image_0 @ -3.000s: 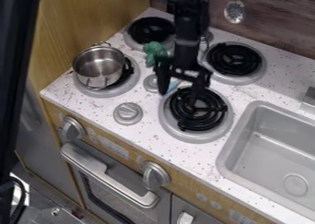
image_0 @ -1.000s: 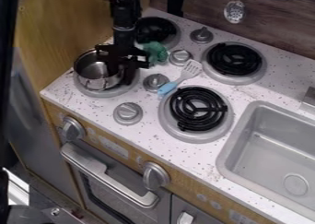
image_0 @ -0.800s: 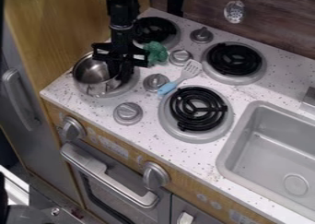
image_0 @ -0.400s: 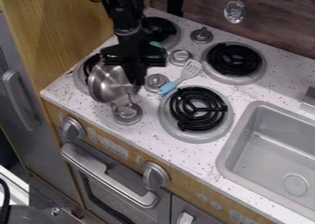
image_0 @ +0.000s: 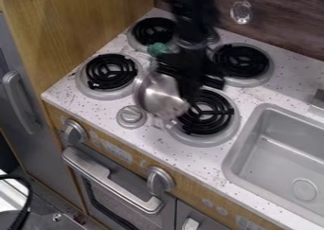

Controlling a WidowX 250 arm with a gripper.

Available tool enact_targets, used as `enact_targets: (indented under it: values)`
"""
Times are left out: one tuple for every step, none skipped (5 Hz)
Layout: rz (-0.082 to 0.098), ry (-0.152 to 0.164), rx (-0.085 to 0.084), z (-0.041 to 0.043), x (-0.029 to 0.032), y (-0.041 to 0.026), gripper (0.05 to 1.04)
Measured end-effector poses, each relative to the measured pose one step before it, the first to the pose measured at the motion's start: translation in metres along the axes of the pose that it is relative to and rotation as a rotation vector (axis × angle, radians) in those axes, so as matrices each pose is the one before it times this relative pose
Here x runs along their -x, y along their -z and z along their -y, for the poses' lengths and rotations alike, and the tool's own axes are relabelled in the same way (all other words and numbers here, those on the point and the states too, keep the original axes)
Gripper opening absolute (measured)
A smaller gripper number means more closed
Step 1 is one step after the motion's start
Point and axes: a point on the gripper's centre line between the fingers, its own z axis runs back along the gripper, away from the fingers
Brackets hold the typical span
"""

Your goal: Move the silver pot to the lower right burner

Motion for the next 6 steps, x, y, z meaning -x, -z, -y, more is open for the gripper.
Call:
enact_targets:
  values:
    - [-0.0264,0.0927,-0.0136,0.0278,-0.00037,0.0159,0.064]
    - [-0.0191,-0.0104,-0.0277,0.00985,-0.00769,0.01072,0.064]
    - [-0.034,-0.0002,0.0182,0.00863,-0.00396,0.01479,0.064]
    - [-0.021,0.0215,0.0094,0.00515,-0.00566,0.00852,0.081]
    - [0.0104,0.0001,0.0077,0.00135,-0.00218,0.0,0.231]
    - [-0.0056,-0.0426,-0.0417,-0.00429,0.00113,-0.01566,0.492]
